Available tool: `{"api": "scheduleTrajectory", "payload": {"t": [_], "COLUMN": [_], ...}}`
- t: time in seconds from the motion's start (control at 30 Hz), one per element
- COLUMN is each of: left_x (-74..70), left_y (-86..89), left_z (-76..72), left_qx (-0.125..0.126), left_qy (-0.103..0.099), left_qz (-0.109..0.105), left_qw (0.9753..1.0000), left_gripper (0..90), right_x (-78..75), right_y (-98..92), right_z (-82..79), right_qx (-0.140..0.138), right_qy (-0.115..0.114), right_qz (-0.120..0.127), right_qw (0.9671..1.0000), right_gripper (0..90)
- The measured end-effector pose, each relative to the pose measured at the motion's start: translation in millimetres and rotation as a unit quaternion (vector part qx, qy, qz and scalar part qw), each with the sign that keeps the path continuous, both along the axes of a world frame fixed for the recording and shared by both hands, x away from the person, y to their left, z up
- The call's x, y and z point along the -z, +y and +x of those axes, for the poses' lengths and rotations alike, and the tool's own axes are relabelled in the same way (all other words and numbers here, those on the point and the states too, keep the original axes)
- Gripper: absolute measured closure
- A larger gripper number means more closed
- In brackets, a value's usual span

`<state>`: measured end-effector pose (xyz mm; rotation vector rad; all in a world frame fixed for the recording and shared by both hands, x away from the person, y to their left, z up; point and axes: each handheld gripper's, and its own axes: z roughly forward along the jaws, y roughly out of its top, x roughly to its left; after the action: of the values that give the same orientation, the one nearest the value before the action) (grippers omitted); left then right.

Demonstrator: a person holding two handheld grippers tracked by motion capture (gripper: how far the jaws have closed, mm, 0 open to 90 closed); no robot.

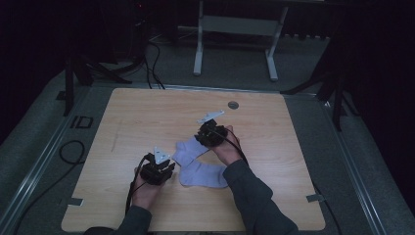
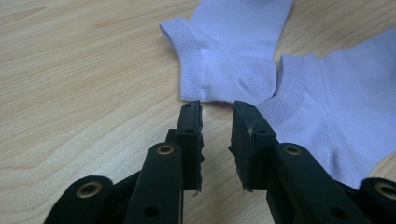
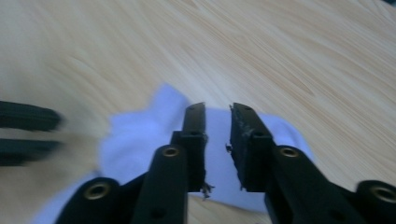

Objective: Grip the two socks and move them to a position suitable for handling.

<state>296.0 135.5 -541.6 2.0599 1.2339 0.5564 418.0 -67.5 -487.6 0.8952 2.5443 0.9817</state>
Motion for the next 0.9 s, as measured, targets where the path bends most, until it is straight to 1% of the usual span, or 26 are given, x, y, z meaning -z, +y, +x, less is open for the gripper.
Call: {"api": "scheduleTrajectory", "payload": {"t": [0.07, 0.17, 0.23, 0.3, 0.43, 0.5, 0.53, 0.57, 0.73, 0.83, 0.9], "left_x": [0.1, -0.1, 0.3, 0.5, 0.4, 0.6, 0.6, 0.8, 1.0, 1.4, 1.9], "left_y": [-0.2, 0.2, 0.3, 0.3, -0.1, -0.1, -0.2, -0.4, -1.0, -0.3, -0.2], "left_z": [0.0, -0.1, 0.2, 0.2, 0.0, 0.0, 0.0, 0.0, -0.3, 0.1, 0.3], "left_qx": [0.0, 0.001, -0.002, 0.0, 0.001, 0.001, 0.001, 0.001, 0.002, 0.001, 0.0], "left_qy": [0.0, 0.0, 0.0, 0.0, 0.002, 0.003, 0.003, 0.003, 0.003, 0.005, 0.006], "left_qz": [-0.001, -0.001, -0.002, -0.001, 0.001, 0.001, 0.001, 0.001, 0.002, 0.0, -0.001], "left_qw": [1.0, 1.0, 1.0, 1.0, 1.0, 1.0, 1.0, 1.0, 1.0, 1.0, 1.0], "left_gripper": [73.1, 73.0, 73.0, 73.0, 72.7, 72.7, 72.7, 72.7, 72.6, 72.6, 72.6], "right_x": [8.6, 23.3, 31.3, 38.1, 48.5, 53.5, 54.9, 55.3, 54.3, 54.6, 55.1], "right_y": [-2.9, -10.1, -15.9, -21.0, -27.1, -29.0, -30.4, -32.3, -38.6, -44.1, -48.9], "right_z": [6.1, 16.8, 21.7, 24.9, 27.3, 26.5, 25.5, 25.3, 25.1, 21.8, 18.0], "right_qx": [0.017, 0.042, 0.056, 0.064, 0.076, 0.076, 0.074, 0.075, 0.082, 0.087, 0.093], "right_qy": [-0.002, 0.01, 0.019, 0.024, 0.036, 0.04, 0.037, 0.039, 0.046, 0.047, 0.049], "right_qz": [-0.023, -0.046, -0.05, -0.05, -0.062, -0.07, -0.066, -0.061, -0.064, -0.06, -0.053], "right_qw": [0.9996, 0.998, 0.997, 0.9964, 0.9945, 0.9938, 0.9943, 0.9946, 0.9935, 0.9933, 0.993], "right_gripper": [83.2, 85.0, 85.5, 86.3, 87.7, 87.7, 87.7, 87.7, 87.6, 87.5, 87.3]}}
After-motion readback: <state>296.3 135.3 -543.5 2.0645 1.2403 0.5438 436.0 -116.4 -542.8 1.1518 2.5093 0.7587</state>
